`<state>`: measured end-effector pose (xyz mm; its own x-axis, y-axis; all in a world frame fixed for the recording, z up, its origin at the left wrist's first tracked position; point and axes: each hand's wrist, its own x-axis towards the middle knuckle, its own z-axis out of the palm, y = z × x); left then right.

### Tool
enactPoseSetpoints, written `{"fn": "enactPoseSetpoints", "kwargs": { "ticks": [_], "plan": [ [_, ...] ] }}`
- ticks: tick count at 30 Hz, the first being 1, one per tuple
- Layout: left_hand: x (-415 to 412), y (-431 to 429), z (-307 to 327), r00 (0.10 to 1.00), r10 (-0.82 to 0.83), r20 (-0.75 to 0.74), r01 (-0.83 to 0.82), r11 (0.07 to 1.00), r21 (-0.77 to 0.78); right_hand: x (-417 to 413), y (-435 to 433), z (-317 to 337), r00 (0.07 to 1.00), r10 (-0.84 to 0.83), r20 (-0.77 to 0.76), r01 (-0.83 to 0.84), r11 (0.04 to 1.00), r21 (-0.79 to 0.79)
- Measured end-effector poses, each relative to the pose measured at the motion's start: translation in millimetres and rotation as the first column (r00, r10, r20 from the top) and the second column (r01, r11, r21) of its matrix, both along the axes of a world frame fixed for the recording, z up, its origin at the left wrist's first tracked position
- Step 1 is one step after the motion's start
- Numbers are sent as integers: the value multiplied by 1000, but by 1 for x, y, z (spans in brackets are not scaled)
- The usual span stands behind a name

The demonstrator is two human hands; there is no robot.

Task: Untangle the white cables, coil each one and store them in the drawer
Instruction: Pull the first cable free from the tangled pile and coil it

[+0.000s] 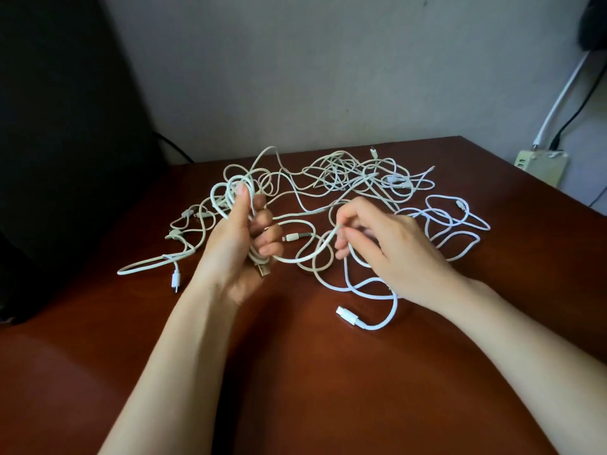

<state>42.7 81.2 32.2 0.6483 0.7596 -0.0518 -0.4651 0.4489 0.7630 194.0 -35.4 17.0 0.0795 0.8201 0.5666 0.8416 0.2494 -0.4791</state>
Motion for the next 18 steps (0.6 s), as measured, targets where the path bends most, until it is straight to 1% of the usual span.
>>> {"fn": "enactPoseSetpoints", "kwargs": {
  "ticks": [2,4,7,10,14,18],
  "plan": [
    [1,-2,-2,988,61,-142,-48,994,98,-4,-2,2,998,10,69,-15,997,73],
    [2,-5,-4,967,102,-232,-53,977,206,-7,-3,3,991,13,135,-37,983,178],
    [5,-9,-5,935,138,-327,-12,933,359,-7,-3,3,976,13,215,-77,953,294],
    [7,-13,-5,904,167,-393,58,864,500,-6,-3,4,959,-20,283,-78,941,331],
    [8,-21,-3,871,137,-471,173,813,556,-9,-5,7,949,-22,315,-99,926,363],
    [7,-24,-3,850,77,-521,239,825,512,-10,-5,9,915,-65,398,-112,907,405]
  ]
}}
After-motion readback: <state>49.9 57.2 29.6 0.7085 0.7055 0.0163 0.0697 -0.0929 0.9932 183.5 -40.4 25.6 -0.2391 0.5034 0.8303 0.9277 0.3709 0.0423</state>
